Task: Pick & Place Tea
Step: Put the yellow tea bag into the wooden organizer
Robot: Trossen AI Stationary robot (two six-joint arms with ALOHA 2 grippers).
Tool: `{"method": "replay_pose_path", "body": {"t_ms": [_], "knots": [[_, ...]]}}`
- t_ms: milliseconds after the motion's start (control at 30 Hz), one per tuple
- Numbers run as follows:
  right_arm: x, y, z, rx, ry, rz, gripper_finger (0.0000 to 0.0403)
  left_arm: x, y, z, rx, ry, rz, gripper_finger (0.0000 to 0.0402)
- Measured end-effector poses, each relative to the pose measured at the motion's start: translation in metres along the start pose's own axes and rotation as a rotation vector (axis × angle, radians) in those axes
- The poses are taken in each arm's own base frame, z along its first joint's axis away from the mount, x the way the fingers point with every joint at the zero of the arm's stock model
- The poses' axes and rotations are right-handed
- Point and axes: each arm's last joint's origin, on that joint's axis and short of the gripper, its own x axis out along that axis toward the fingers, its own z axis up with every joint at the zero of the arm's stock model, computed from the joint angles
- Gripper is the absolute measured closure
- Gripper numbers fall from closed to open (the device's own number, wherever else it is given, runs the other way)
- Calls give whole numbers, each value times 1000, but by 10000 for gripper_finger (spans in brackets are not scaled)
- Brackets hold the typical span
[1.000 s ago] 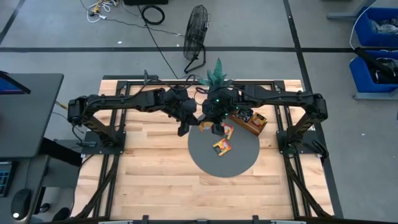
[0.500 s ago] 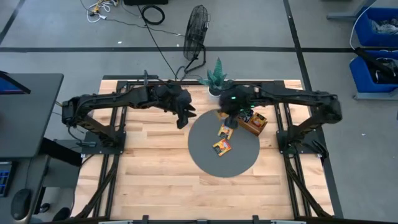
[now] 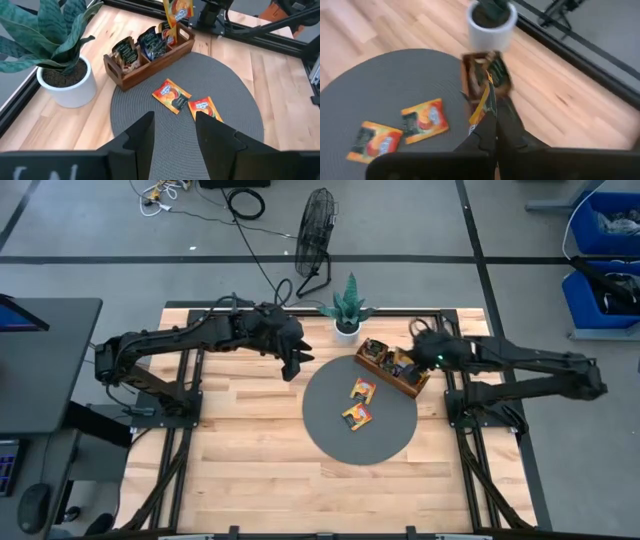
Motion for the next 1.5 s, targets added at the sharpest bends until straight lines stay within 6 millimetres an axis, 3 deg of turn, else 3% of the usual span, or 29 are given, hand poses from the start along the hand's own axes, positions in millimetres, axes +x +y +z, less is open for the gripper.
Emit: {"method": "replay_pose_path", "body": {"t_ms": [200,367,567,967,1500], "knots": [[7,-18,-40,36,-28,-63,403,0,0,1,-13,-9,-1,252],[11,-25,-58,93,-33,-60,403,0,0,3,-38,-35,-4,252],[11,-27,-63,188,-10,-78,403,0,-1,8,-54,-84,-10,253],[35,-28,-84,283,15,-124,403,0,-1,11,-52,-113,2,253],[47,-23,-95,235,-41,-142,403,0,-1,11,-18,-113,4,253]]}}
